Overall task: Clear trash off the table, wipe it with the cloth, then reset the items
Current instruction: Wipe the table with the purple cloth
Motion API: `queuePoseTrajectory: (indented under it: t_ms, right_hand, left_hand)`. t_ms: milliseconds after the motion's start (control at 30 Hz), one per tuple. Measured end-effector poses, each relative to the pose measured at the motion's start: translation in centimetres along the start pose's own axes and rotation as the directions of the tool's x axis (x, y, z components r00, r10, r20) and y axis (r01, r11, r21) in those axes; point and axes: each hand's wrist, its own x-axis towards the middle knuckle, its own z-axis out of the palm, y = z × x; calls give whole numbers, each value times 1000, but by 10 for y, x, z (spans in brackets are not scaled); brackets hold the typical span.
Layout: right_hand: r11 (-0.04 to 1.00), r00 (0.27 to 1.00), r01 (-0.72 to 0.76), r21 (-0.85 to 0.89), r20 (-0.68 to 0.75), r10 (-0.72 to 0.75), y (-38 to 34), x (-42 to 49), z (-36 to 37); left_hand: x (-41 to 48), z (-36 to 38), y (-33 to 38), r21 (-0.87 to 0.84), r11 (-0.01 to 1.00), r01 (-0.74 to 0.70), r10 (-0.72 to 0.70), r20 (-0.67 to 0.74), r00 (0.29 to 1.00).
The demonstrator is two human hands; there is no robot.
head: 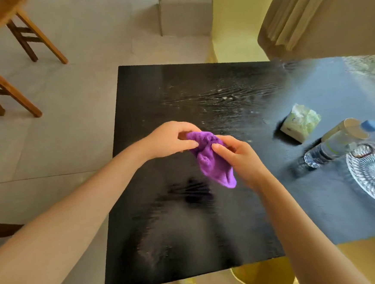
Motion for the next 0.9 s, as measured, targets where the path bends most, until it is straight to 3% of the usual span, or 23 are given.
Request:
queuePoseTrajectory:
  t_ms: [100, 167, 233, 300, 400, 600, 833, 900]
  right_hand:
    - [999, 999, 44, -17, 24, -44, -12, -23, -13]
    - [997, 997, 45, 59, 67, -49, -18, -39, -22]
    - [988, 1000, 9, 155, -6, -9, -21, -50, -30]
    - [998, 988, 27, 57, -152, -18, -24, -57, -37]
    - [990, 977, 88, -112, -185, -108, -40, -63, -40]
    - [983, 984, 158, -92, -67, -164, -84, -76, -46]
    - [994, 980, 103, -25, -170, -106, -81, -117, -78]
    - [993, 972, 110, -47, -203, -117, -84, -132, -95]
  left_hand:
    - [1, -3, 33, 176, 981, -80, 93, -63, 994]
    - [-3, -4, 56, 205, 967, -152, 170, -76, 982]
    - [-10, -7, 75, 221, 945, -239, 256, -50, 965]
    - [-19, -14, 90, 220, 923, -315, 324, -4, 946]
    - [-33, -28, 108, 158, 910, -383, 378, 59, 924]
    - [-46, -43, 135, -38, 903, -428, 429, 130, 894]
    - [-54, -29, 156, -319, 891, -322, 384, 153, 911]
    - [-50, -13, 162, -244, 908, -341, 373, 95, 923]
